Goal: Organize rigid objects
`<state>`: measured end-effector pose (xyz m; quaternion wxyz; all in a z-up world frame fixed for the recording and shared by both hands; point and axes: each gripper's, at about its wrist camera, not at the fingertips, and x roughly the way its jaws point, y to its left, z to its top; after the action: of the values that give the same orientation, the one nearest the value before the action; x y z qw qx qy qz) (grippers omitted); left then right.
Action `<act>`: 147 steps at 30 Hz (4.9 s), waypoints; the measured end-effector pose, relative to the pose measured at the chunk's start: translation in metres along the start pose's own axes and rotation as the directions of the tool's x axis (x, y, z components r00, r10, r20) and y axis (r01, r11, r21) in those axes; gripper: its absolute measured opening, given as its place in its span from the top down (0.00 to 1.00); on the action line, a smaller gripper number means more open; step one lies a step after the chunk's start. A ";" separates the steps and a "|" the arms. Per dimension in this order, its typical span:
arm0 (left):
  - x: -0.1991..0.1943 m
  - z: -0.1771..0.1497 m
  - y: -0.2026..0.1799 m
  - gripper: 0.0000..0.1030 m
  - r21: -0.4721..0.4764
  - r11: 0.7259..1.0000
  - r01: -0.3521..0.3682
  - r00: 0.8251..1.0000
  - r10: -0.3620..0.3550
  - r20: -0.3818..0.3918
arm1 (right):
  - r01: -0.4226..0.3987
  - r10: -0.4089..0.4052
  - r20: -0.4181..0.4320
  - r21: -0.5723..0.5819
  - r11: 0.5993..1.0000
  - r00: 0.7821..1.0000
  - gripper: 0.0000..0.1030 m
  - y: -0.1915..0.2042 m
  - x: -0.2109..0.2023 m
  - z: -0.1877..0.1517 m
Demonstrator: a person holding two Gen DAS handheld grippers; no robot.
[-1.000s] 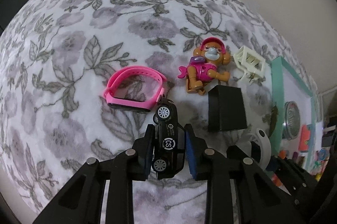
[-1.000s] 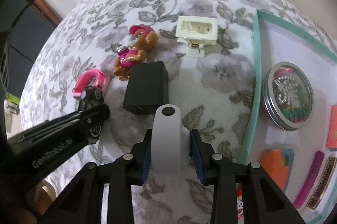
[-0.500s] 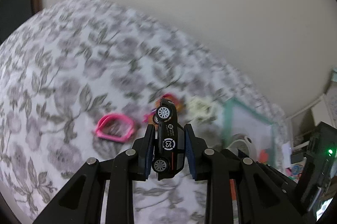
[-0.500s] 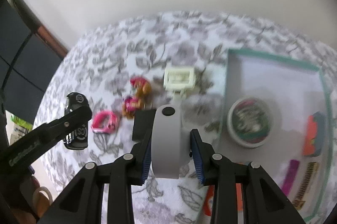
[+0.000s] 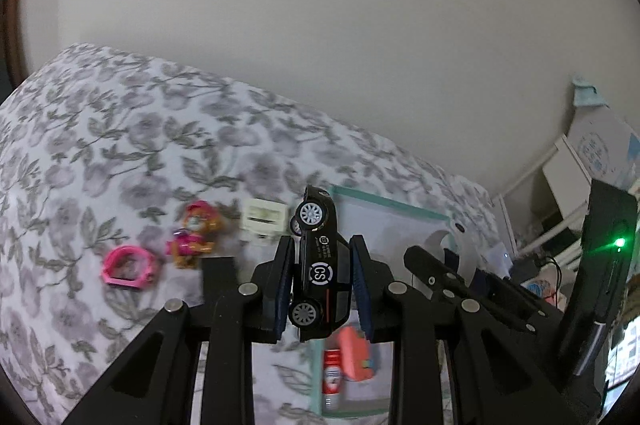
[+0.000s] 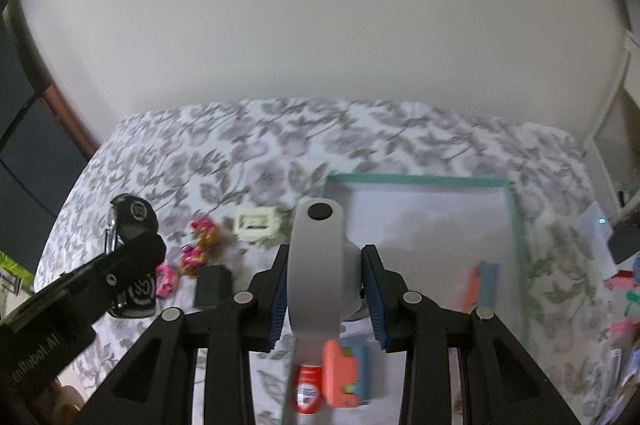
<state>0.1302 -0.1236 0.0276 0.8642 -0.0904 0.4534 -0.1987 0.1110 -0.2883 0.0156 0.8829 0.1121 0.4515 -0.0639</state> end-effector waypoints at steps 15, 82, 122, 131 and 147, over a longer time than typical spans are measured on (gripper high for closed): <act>0.050 -0.019 -0.079 0.72 0.050 0.995 0.081 0.991 -0.075 -0.108 | 0.142 -0.150 0.081 0.096 0.985 0.985 0.64 -0.069 -0.039 -0.002; 0.118 -0.065 -0.077 0.58 0.059 0.996 0.061 0.935 -0.036 -0.353 | 0.202 -0.183 -0.140 0.132 0.970 0.973 0.64 -0.108 0.018 -0.028; 0.084 -0.025 -0.001 0.08 -0.070 0.972 -0.223 0.957 0.204 -0.208 | 0.228 -0.224 -0.082 0.047 0.972 0.971 0.23 -0.082 0.015 -0.017; 0.080 -0.021 0.001 0.07 -0.060 0.966 -0.251 0.956 0.238 -0.170 | 0.237 -0.234 -0.071 0.030 0.971 0.970 0.11 -0.078 0.015 -0.016; 0.077 -0.015 0.016 0.06 -0.089 0.961 -0.263 0.954 0.246 -0.172 | 0.244 -0.242 -0.063 0.022 0.970 0.968 0.02 -0.069 0.016 -0.014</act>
<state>0.1615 -0.1417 -0.0435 0.8373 -0.0629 0.5390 -0.0669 0.0947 -0.3517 -0.0152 0.8527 0.0707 0.4872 -0.1748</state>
